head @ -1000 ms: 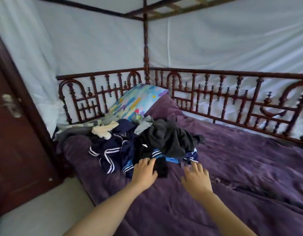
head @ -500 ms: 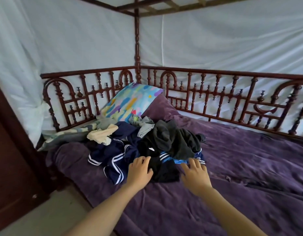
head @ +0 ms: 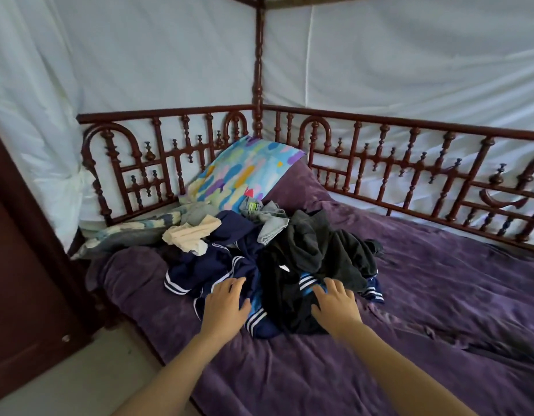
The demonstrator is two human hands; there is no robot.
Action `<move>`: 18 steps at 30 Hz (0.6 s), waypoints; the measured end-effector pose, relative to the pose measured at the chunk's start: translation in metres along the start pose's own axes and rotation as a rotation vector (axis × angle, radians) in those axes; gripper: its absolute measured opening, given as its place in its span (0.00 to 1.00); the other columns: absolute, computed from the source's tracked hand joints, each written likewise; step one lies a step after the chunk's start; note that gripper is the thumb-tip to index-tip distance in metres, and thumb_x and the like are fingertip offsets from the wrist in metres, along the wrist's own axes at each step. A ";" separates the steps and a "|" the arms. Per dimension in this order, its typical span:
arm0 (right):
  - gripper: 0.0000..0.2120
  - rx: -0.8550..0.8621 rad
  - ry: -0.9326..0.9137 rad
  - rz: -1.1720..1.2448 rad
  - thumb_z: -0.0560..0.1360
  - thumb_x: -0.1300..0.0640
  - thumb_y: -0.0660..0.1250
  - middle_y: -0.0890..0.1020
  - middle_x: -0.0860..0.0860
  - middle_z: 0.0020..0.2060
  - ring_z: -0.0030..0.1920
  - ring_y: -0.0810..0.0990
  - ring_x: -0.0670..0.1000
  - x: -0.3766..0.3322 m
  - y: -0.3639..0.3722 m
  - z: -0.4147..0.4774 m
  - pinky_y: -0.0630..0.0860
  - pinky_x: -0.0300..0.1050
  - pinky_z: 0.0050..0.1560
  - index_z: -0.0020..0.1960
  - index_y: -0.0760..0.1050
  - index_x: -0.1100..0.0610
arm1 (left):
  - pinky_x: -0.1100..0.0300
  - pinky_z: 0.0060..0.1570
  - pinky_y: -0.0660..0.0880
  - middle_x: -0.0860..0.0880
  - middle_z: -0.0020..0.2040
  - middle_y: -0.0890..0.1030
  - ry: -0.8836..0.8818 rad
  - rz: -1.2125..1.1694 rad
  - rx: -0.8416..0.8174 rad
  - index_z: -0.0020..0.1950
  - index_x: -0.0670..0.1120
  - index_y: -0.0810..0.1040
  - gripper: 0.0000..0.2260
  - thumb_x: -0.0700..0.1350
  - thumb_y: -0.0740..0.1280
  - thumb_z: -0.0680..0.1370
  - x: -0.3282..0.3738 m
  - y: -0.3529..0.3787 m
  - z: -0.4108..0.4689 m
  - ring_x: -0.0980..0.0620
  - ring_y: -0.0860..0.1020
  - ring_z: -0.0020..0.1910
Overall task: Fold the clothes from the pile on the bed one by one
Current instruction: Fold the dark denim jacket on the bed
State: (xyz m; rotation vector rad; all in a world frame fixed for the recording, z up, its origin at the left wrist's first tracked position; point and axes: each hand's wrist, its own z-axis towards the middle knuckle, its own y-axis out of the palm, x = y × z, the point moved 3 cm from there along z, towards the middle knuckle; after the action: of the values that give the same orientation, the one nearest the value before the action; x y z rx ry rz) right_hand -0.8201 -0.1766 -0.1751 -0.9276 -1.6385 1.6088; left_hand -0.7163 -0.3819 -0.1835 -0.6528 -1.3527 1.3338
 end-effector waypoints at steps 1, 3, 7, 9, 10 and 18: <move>0.23 0.000 -0.004 0.013 0.78 0.49 0.55 0.60 0.54 0.72 0.72 0.57 0.54 -0.002 -0.001 0.011 0.60 0.51 0.67 0.72 0.60 0.52 | 0.57 0.63 0.65 0.51 0.69 0.67 -0.002 0.012 0.003 0.73 0.47 0.62 0.23 0.51 0.59 0.80 -0.005 -0.003 0.007 0.49 0.64 0.69; 0.22 0.015 -0.009 0.053 0.78 0.49 0.55 0.60 0.54 0.72 0.72 0.58 0.53 -0.005 -0.002 0.031 0.61 0.50 0.66 0.71 0.61 0.52 | 0.56 0.62 0.66 0.50 0.69 0.68 -0.008 0.036 0.017 0.73 0.47 0.62 0.22 0.51 0.59 0.80 -0.016 -0.010 0.025 0.49 0.65 0.68; 0.22 0.010 -0.003 0.135 0.78 0.50 0.55 0.61 0.52 0.71 0.72 0.58 0.52 -0.005 0.007 0.056 0.61 0.49 0.66 0.71 0.62 0.51 | 0.55 0.62 0.66 0.50 0.69 0.68 -0.027 0.081 0.001 0.73 0.46 0.62 0.23 0.51 0.60 0.80 -0.030 -0.016 0.059 0.48 0.65 0.68; 0.22 -0.019 0.024 0.166 0.78 0.49 0.55 0.61 0.51 0.71 0.72 0.58 0.53 0.001 0.019 0.061 0.60 0.49 0.67 0.71 0.61 0.50 | 0.56 0.62 0.66 0.50 0.69 0.67 -0.039 0.075 -0.033 0.73 0.47 0.62 0.23 0.51 0.59 0.80 -0.034 -0.006 0.069 0.48 0.65 0.69; 0.22 -0.028 0.043 0.177 0.78 0.49 0.55 0.61 0.51 0.71 0.72 0.58 0.53 0.005 0.024 0.064 0.60 0.49 0.68 0.72 0.61 0.50 | 0.56 0.62 0.66 0.50 0.69 0.67 -0.043 0.067 -0.045 0.73 0.46 0.62 0.22 0.51 0.59 0.80 -0.035 0.001 0.073 0.48 0.65 0.69; 0.23 -0.148 0.203 0.223 0.79 0.48 0.55 0.60 0.51 0.71 0.73 0.56 0.54 0.015 0.055 0.085 0.61 0.50 0.67 0.73 0.59 0.51 | 0.57 0.64 0.66 0.52 0.70 0.67 -0.064 0.003 -0.224 0.73 0.48 0.62 0.22 0.52 0.59 0.80 -0.070 0.065 0.092 0.51 0.65 0.68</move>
State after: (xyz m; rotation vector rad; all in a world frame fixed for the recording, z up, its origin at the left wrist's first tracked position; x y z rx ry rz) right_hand -0.8973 -0.2094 -0.2332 -1.3457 -1.5723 1.4929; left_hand -0.8008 -0.4628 -0.2464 -0.7682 -1.5682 1.2243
